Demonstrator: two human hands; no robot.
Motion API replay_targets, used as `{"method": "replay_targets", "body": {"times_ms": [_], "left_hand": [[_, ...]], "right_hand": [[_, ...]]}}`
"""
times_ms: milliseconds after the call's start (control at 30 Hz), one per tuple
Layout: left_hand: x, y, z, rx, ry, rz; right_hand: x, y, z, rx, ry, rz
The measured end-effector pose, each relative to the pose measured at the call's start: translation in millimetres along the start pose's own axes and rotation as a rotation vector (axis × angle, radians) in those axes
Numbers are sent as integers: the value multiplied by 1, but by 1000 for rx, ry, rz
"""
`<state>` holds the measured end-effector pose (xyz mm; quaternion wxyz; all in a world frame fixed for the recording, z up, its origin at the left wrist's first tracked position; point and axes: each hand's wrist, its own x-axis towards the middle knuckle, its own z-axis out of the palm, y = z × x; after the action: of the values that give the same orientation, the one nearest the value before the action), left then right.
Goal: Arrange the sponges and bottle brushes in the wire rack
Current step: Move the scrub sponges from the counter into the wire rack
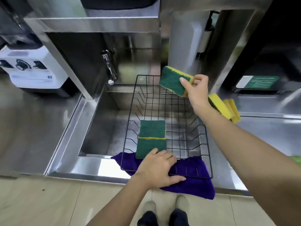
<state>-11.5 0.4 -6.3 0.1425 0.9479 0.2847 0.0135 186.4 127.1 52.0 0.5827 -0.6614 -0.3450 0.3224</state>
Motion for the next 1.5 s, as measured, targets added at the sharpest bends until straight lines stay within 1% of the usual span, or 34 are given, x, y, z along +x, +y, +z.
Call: {"method": "replay_targets", "body": {"times_ms": [133,233,300,433,600,700,733,833,867,933,1033,1100,1167,1300,1367,1500], "left_hand": [[-2,-2,1,-8,-18,-2],[-1,-3,1,-24,-6,1],[0,-3,1,-22,5,8],[0,-4,3,-30,26,27],[1,-4,3,-33,34,42],[1,-4,2,-26,33,26],[1,-4,2,-25,31,22],[1,-4,3,-38,26,14],[1,-4,3,-43,26,11],[1,-3,2,-52,29,8],[2,-3,0,-57,28,3],[2,-2,-1,-63,17,1],[1,-3,-1,-60,9,1],[1,-4,2,-57,20,8],[1,-4,3,-59,23,10],[1,-5,3,-55,11,6]], "right_hand": [[-1,13,26,-73,-103,125],[3,22,36,-46,-107,276],[3,28,41,-47,-162,339],[-6,42,46,-203,-249,383],[-18,51,51,-231,-290,444],[-19,54,49,-244,-294,441],[-20,53,47,-296,-304,415],[-19,51,41,-548,-389,297],[-19,52,41,-561,-385,281],[-17,55,41,-491,-307,275],[-20,55,44,-396,-152,343],[-23,57,45,-374,-108,375],[-23,58,47,-376,-100,366],[-24,58,46,-412,-163,301],[-24,60,43,-429,-248,300],[-27,57,35,-452,-445,362]]}}
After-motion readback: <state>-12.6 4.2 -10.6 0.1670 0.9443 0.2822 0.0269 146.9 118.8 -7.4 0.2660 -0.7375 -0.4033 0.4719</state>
